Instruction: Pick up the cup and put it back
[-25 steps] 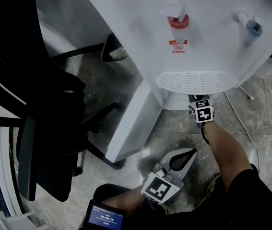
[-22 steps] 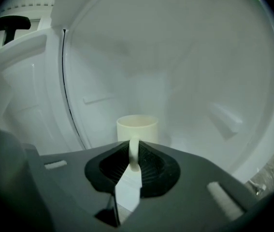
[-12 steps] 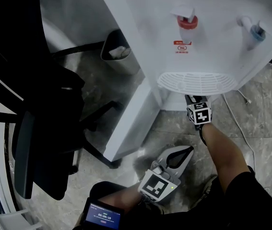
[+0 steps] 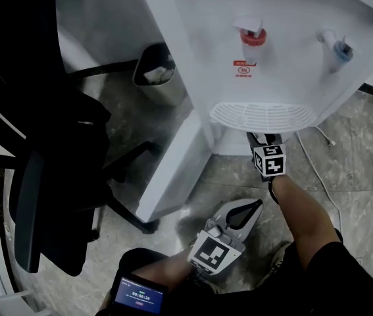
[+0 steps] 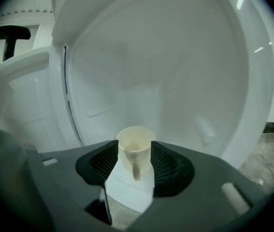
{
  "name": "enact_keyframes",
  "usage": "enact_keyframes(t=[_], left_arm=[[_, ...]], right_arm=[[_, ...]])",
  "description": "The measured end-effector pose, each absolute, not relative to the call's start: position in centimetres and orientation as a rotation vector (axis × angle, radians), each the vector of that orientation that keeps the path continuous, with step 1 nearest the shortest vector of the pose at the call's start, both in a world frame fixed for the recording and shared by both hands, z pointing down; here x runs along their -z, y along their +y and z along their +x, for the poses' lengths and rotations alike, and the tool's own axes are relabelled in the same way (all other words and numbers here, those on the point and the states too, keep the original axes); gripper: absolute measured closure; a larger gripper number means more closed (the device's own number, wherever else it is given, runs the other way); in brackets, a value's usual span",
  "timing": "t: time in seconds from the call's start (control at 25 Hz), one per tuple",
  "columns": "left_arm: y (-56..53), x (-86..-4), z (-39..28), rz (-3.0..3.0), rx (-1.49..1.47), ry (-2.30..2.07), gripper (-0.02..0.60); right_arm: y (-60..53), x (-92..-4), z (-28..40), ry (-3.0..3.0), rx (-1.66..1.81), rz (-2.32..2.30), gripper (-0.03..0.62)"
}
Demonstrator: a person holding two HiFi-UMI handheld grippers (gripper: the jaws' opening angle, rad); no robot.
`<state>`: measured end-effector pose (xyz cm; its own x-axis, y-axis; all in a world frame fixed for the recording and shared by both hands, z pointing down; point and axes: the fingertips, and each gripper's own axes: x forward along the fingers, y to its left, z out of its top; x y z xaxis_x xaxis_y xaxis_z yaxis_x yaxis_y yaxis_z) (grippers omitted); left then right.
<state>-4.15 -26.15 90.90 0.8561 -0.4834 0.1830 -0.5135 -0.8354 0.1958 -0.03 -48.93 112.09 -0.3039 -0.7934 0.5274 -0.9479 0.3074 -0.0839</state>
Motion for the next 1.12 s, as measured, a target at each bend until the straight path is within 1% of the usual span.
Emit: enact_keyframes(t=[0.04,0.2,0.24,0.28,0.32,0.36,0.44,0.52,0.72,0.92,1.04,1.12], left_arm=[[-26.0,-90.7,-4.1,2.792,-0.197,-0.762,0.577],[-24.9,-88.7,-4.4,2.765,-0.224,-0.806,0.575],[-24.4,-87.9,-4.6,2.752,-0.223,-0.819,0.577],[-23.7,-87.4,-4.7,2.741,-0.234,-0.828,0.577],[-22.8,-87.1,-4.8,2.731,-0.261,-0.834,0.577],[-21.7,-86.9,-5.0,2.711,-0.294,-0.840,0.577],[-19.1,-85.9,-5.6,2.618,-0.337,-0.877,0.577],[-16.9,-83.0,-6.7,2.473,-0.325,-0.939,0.577],[-12.7,-71.1,-11.0,2.262,-0.232,-1.021,0.577],[-7.5,-60.6,-14.9,2.267,-0.298,-0.950,0.577],[-4.2,-54.9,-15.8,2.240,-0.348,-0.906,0.577],[-3.6,-51.9,-16.0,2.240,-0.335,-0.921,0.577]], right_arm=[[-48.6,-111.5,0.5,-2.179,-0.557,1.593,0.383],[-44.9,-108.8,0.2,-2.191,-0.640,1.555,0.467],[-43.7,-107.7,-0.5,-2.206,-0.664,1.518,0.546],[-42.5,-106.4,-1.2,-2.222,-0.692,1.485,0.569],[-41.0,-105.0,-2.0,-2.235,-0.722,1.457,0.570],[-39.3,-103.4,-2.6,-2.241,-0.753,1.429,0.585],[-35.3,-99.7,-3.5,-2.250,-0.812,1.358,0.586],[-31.3,-95.0,-3.7,-2.260,-0.848,1.273,0.586],[-24.0,-81.7,-4.1,-2.251,-0.858,1.169,0.586],[-18.4,-67.7,-5.7,-2.271,-0.845,1.257,0.586],[-14.5,-59.0,-5.7,-2.291,-0.852,1.330,0.586],[-12.6,-54.7,-6.0,-2.319,-0.835,1.356,0.586]])
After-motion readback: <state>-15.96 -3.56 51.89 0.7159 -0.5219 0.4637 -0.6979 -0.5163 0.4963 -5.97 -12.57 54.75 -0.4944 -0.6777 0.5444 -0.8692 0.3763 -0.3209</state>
